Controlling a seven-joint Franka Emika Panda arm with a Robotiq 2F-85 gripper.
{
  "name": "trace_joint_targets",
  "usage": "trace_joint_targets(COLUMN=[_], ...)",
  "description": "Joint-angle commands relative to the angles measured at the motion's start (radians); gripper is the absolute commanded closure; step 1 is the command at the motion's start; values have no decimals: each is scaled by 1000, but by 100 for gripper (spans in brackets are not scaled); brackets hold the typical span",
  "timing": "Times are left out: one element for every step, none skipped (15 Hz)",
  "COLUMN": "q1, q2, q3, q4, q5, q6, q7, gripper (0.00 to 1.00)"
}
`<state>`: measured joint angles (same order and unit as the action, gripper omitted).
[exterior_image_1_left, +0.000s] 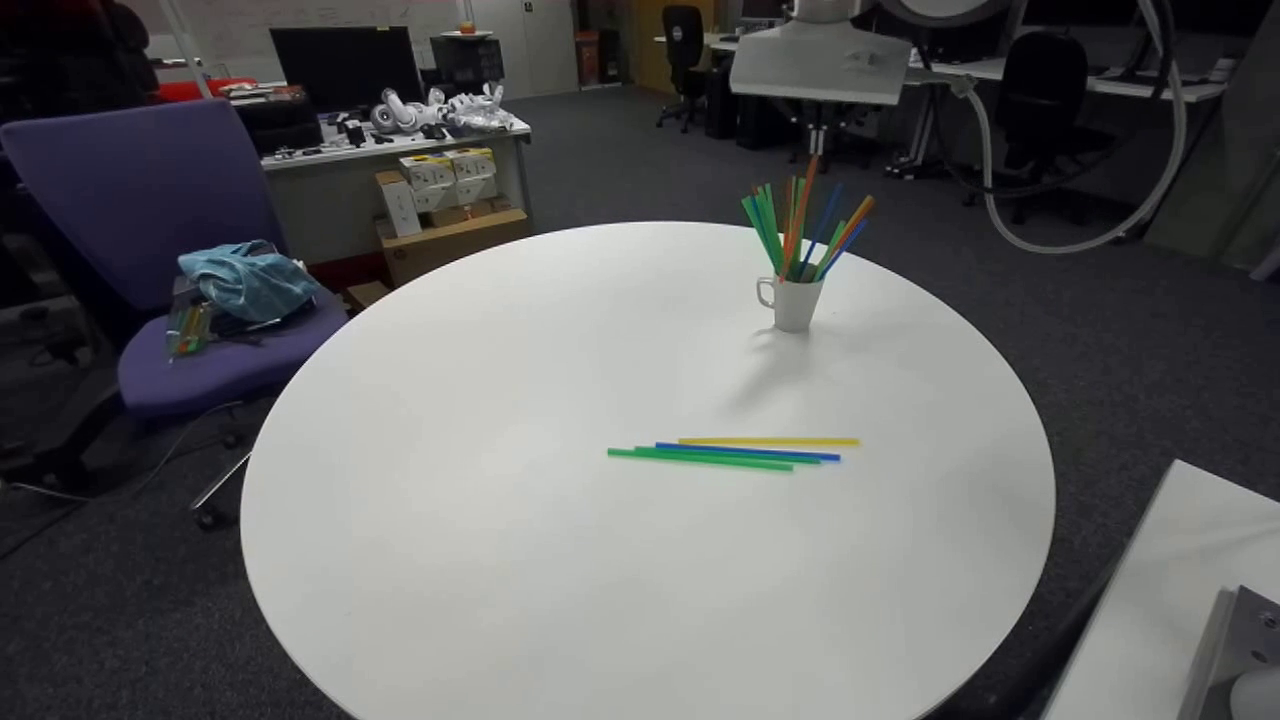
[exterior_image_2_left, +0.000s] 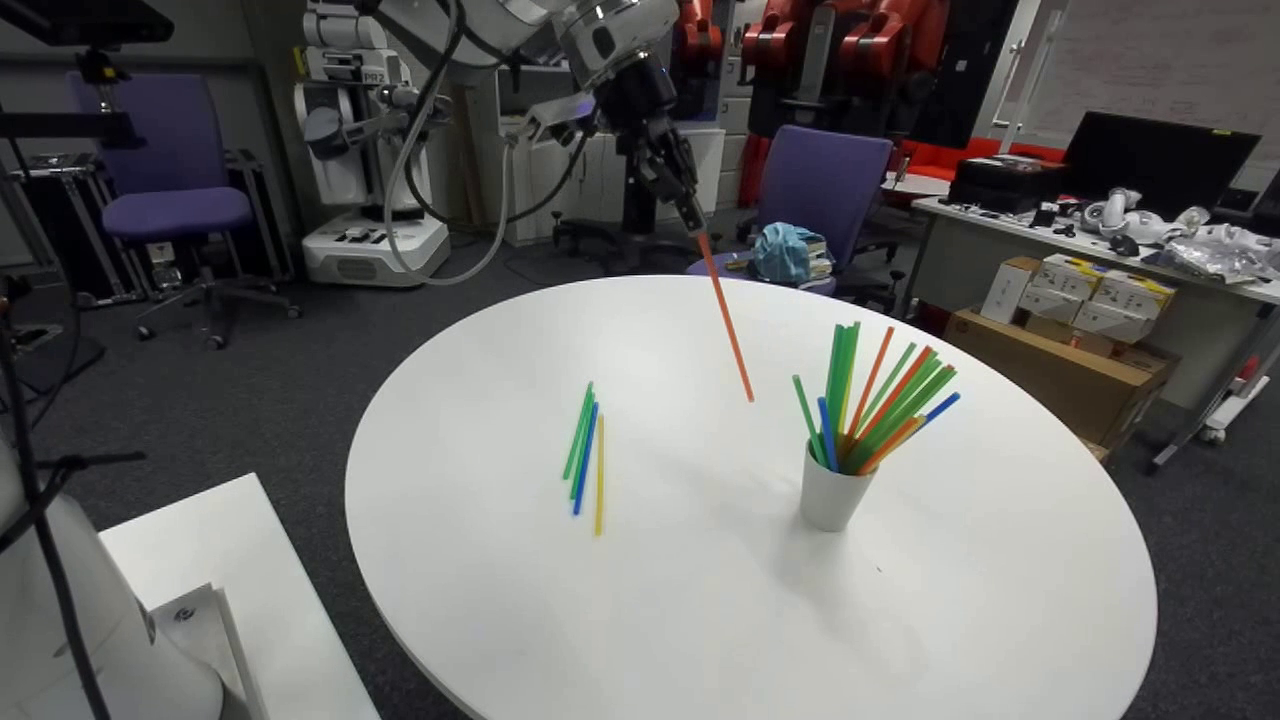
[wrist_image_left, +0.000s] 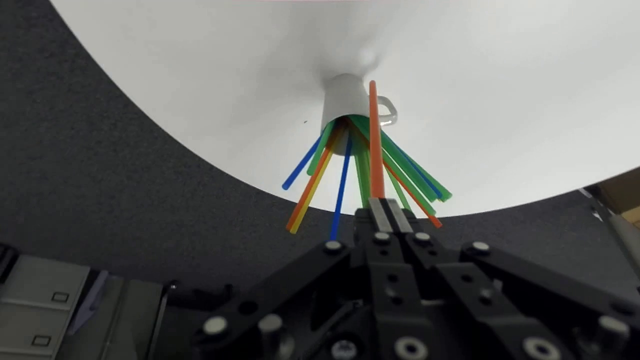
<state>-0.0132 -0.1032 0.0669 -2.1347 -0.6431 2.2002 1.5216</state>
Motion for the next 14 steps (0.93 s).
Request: trace_joint_targets(q1=[35,47,61,75,92,109,125,141,156,169,184,199,210,218], q2=[113,159,200,245,299,346,394,439,480,519,551,581,603,618], q3=[35,39,40,39,36,31,25,19,15,10,5,0,-4,-9], q4=[63,77,94,113,139,166,198,230,263,296,327,357,380,397], q5=[-57,-54,-55,-53,-59,-64,-65,-67,-65,-62,-62,-66,-68,-64], q6=[-110,-127,-152,-172,-201,-234,-270,-307,-345,-383,-425,-465,-482,-468], q7=[-50,-65,-78,-93,-99,-109,-124,-141,-168,-197,-229,-262,-282,-276], gripper=[100,100,100,100,100,100,100,100,100,100,100,100,100,100])
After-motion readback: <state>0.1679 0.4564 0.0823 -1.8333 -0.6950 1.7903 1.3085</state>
